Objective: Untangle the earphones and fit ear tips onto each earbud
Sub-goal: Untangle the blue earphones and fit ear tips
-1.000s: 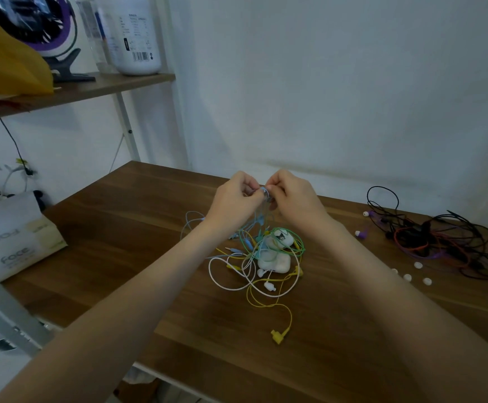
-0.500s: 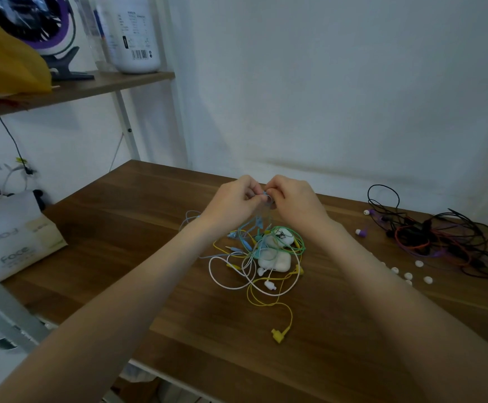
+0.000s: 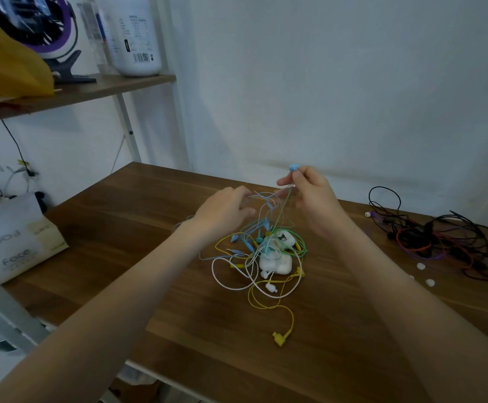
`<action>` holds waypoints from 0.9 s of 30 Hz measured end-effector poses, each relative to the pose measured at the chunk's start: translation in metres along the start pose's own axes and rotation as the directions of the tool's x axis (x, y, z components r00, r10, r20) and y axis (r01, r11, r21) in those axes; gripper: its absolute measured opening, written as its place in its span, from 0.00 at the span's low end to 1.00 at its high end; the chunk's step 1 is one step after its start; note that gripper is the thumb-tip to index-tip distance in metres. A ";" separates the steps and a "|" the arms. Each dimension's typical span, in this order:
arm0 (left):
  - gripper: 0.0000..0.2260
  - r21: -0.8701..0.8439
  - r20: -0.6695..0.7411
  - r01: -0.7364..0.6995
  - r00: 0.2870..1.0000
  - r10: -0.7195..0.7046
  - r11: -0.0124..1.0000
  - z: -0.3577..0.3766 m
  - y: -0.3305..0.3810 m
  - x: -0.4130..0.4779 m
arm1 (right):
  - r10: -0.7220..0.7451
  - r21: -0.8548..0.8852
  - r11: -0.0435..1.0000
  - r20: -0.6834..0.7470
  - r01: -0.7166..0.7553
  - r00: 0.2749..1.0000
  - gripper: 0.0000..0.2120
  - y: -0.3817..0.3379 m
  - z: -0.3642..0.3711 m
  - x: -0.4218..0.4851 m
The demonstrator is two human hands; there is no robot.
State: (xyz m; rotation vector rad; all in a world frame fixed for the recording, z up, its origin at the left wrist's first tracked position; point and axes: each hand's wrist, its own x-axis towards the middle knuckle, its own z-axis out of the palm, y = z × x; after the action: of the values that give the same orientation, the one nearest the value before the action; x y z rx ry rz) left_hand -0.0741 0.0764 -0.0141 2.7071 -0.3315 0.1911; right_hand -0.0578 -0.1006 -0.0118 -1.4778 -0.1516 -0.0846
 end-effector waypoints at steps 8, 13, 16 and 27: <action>0.16 0.031 -0.122 0.024 0.992 -0.020 0.999 -0.016 -0.015 0.001 | -0.007 -0.008 1.000 0.098 0.007 0.995 0.06 0.002 -0.013 0.001; 0.14 -0.244 -0.119 0.105 0.983 -0.137 0.964 -0.022 -0.010 0.002 | 0.084 -0.281 0.960 0.232 -0.016 0.969 0.06 -0.003 -0.016 -0.005; 0.07 -0.528 -0.087 0.188 0.958 -0.272 0.828 -0.023 -0.010 0.004 | 0.112 -0.418 0.908 0.261 0.008 0.959 0.10 -0.006 -0.017 -0.010; 0.06 -0.798 -0.107 0.159 0.912 -0.397 0.582 -0.040 -0.011 0.002 | 0.208 -0.579 0.814 0.341 0.031 0.917 0.11 -0.007 -0.018 -0.011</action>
State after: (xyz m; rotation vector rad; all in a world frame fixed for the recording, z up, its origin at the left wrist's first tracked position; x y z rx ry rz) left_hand -0.0725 0.1018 0.0182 1.7799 0.1099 0.2559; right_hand -0.0690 -0.1200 -0.0081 -2.1035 -0.4086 0.2739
